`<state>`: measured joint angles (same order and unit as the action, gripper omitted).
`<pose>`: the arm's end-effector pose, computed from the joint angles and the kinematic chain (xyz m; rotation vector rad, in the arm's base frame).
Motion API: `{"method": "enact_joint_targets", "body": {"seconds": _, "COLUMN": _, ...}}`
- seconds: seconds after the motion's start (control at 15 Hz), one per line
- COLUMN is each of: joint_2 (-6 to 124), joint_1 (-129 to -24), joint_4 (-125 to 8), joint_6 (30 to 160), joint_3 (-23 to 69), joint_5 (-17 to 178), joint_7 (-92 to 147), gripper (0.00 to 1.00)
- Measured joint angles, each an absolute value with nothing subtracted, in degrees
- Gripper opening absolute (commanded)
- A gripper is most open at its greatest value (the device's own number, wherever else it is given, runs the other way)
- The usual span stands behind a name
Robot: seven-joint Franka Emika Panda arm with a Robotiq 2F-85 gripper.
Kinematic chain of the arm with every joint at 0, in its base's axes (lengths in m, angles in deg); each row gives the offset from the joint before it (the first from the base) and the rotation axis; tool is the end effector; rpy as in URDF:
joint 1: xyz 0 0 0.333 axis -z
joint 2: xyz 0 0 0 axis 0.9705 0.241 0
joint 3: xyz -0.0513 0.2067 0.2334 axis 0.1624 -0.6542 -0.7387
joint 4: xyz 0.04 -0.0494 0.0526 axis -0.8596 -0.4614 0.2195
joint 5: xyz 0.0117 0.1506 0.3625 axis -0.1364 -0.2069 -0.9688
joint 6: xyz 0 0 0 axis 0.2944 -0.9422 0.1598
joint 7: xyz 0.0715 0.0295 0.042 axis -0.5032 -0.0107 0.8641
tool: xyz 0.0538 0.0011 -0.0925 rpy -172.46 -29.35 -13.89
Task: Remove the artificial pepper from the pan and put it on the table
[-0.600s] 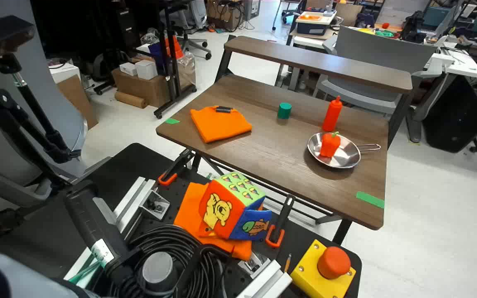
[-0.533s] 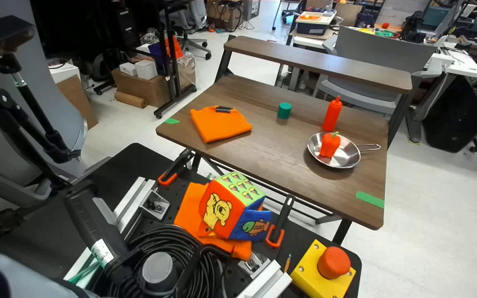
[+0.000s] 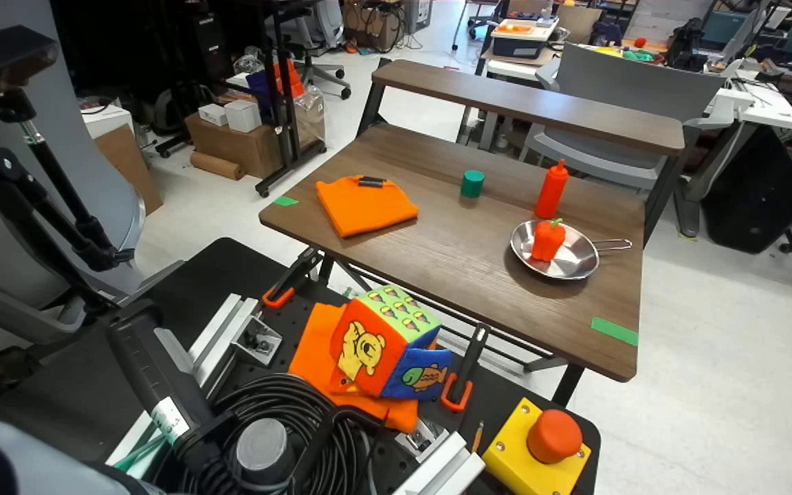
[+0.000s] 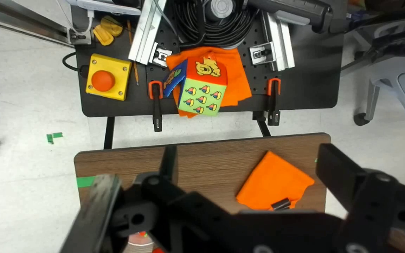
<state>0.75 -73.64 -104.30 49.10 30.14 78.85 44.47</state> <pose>0.3066 -0.0880 0.5385 -3.0042 -0.0696 0.1771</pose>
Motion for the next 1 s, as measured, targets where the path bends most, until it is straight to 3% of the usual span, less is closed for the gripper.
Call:
{"method": "enact_joint_targets", "body": {"seconds": 0.4, "joint_2": 7.28, "joint_1": -73.64, "joint_4": -104.73, "joint_6": 61.67, "joint_3": 30.06, "joint_5": 78.67, "joint_7": 42.67, "gripper": 1.0}}
{"method": "enact_joint_targets", "body": {"seconds": 1.0, "joint_2": 37.86, "joint_1": -71.79, "joint_4": -94.45, "joint_6": 85.27, "joint_3": 30.35, "joint_5": 78.11, "joint_7": 42.3, "gripper": 1.0}}
